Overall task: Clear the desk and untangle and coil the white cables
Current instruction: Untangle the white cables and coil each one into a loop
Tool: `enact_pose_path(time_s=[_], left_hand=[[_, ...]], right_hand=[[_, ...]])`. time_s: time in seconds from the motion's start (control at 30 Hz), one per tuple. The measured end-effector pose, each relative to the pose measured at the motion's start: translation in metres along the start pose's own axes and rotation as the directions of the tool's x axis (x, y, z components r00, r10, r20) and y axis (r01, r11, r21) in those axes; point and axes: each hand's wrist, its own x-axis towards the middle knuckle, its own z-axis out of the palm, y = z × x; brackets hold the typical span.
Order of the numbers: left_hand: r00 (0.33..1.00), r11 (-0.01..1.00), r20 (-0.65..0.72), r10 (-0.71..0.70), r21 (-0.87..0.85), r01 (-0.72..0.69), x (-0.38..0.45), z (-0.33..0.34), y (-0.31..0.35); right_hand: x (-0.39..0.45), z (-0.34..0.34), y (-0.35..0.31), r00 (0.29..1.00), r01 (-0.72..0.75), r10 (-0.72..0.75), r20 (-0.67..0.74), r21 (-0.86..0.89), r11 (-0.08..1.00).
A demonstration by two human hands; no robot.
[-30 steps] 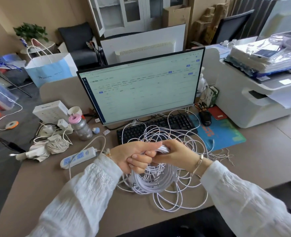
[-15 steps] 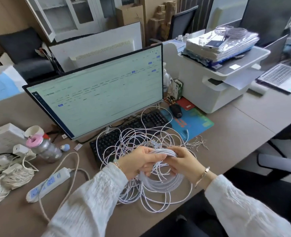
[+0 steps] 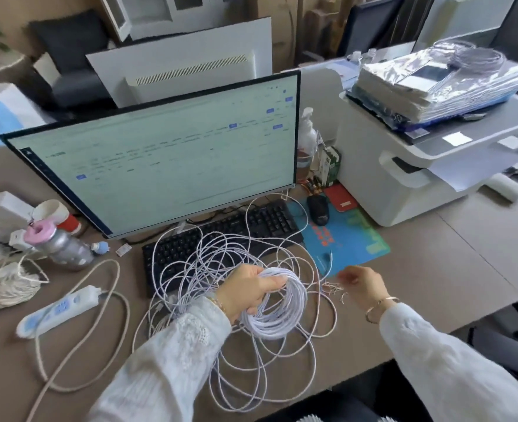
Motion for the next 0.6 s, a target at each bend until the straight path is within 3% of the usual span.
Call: enact_pose_path(time_s=[0.13, 0.23, 0.47, 0.6], left_hand=[[0.995, 0.997, -0.097, -0.023, -0.076, 0.016, 0.024, 0.022, 0.006], [0.986, 0.992, -0.159, -0.056, -0.117, 0.037, 0.038, 0.038, 0.009], [0.957, 0.976, -0.262, -0.127, -0.203, 0.074, 0.052, 0.055, 0.009], [0.939, 0.969, -0.312, -0.148, -0.237, 0.074, 0.062, 0.058, 0.008]], right_hand=[[0.042, 0.001, 0.025, 0.982, 0.164, -0.114, 0.151, -0.380, 0.910], [0.063, -0.003, 0.029, 0.950, 0.295, -0.185, 0.252, -0.532, 0.793], [0.086, -0.011, 0.031, 0.853, 0.518, -0.306, 0.423, -0.604, 0.606], [0.097, -0.020, 0.031, 0.827, 0.562, -0.365, 0.428, -0.631, 0.534]])
